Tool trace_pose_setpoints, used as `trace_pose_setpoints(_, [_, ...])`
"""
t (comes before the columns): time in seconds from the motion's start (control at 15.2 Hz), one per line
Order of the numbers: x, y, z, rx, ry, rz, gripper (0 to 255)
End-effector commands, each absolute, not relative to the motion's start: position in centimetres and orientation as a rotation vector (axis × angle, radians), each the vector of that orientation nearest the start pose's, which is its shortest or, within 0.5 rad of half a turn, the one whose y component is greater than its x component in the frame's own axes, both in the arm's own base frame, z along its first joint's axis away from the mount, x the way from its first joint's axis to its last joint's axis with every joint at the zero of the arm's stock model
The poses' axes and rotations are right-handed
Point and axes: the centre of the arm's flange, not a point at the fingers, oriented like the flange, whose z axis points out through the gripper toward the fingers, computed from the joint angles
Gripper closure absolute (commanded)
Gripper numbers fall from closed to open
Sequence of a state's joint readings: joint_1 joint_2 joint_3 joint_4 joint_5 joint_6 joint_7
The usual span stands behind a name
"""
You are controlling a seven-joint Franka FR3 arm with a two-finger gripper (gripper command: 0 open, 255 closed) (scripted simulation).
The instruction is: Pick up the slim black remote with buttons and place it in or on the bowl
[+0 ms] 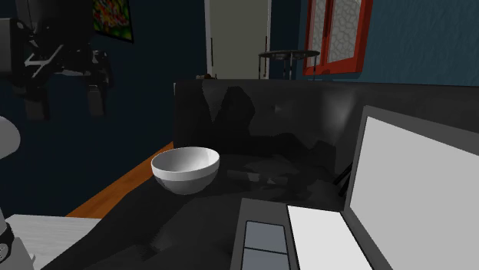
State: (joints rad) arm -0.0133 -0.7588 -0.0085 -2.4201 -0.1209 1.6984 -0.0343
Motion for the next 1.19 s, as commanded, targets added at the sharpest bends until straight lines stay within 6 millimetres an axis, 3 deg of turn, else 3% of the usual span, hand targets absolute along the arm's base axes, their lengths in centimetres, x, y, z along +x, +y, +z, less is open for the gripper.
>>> trace_pose_setpoints(0.0, [32.4,-1.9,56.3,-3.256,-0.045,-0.055,0])
trace_pose_setpoints(1.12, [45.0,12.6,45.9,-3.162,0.062,0.041,0])
